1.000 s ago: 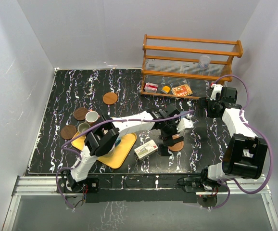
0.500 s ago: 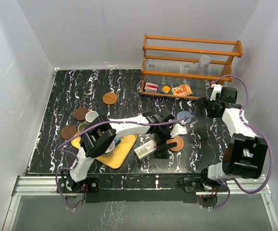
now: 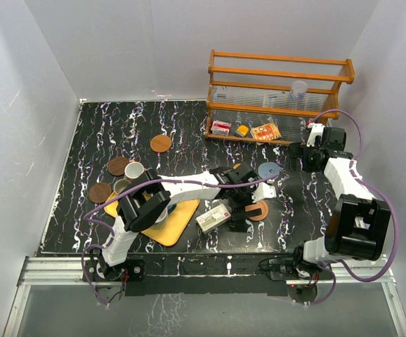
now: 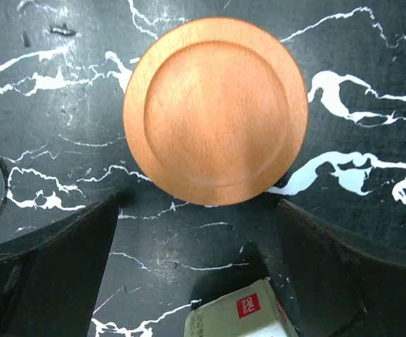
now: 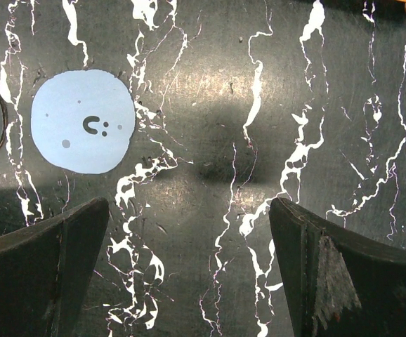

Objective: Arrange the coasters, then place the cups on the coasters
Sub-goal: Move the coaster to the center of the board.

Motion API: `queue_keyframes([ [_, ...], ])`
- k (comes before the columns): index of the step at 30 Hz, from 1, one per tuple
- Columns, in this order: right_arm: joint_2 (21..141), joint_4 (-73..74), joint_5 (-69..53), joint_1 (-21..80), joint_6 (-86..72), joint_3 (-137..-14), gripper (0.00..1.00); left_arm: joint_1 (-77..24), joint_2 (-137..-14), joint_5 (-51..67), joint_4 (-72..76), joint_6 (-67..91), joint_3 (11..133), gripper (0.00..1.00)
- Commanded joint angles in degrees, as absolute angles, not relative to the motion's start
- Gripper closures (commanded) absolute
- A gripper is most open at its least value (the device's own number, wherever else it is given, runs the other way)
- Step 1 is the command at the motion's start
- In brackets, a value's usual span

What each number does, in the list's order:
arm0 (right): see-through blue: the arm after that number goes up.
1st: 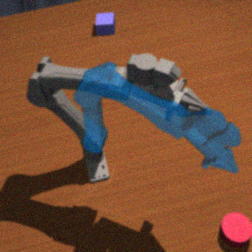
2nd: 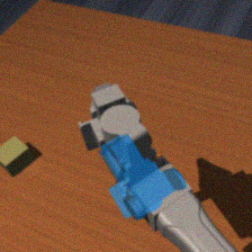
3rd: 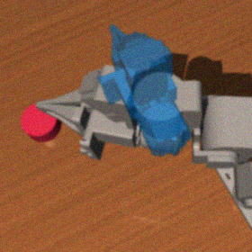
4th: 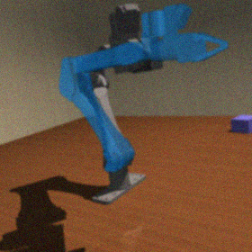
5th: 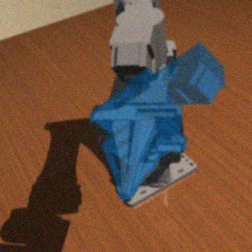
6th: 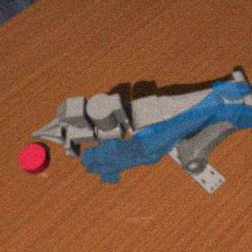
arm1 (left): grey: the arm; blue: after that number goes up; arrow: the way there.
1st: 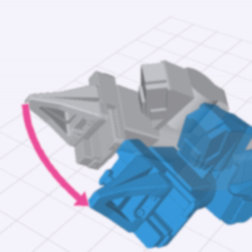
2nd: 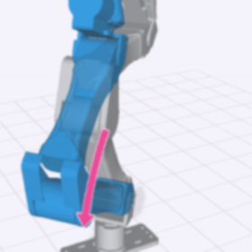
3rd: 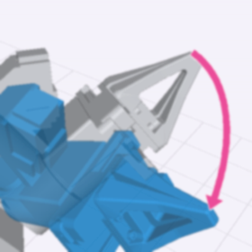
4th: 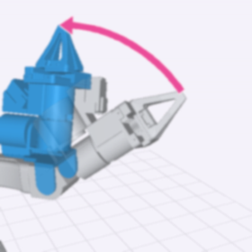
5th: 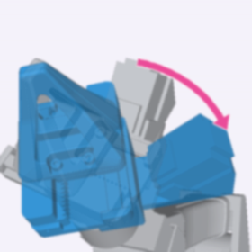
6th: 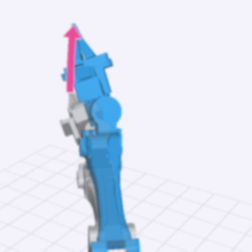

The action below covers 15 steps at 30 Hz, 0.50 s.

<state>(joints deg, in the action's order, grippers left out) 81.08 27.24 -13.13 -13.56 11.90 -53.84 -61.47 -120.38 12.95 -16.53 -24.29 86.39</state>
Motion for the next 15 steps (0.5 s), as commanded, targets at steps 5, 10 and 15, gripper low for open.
queue_keyframes([
  [5,80.43,26.61,-13.71,-13.89,12.39,-55.97,0.02,-64.16,-123.39,6.92,-13.78,-19.79,88.25,0.06],
  [10,80.16,27.05,-14.15,-13.89,12.33,-56.16,0.02,-64.16,-126.53,5.24,-13.68,-16.54,91.03,0.06],
  [15,79.89,27.14,-14.07,-13.89,12.39,-56.25,0.02,-64.16,-129.45,6.26,-14.75,-16.64,94.56,0.11],
])
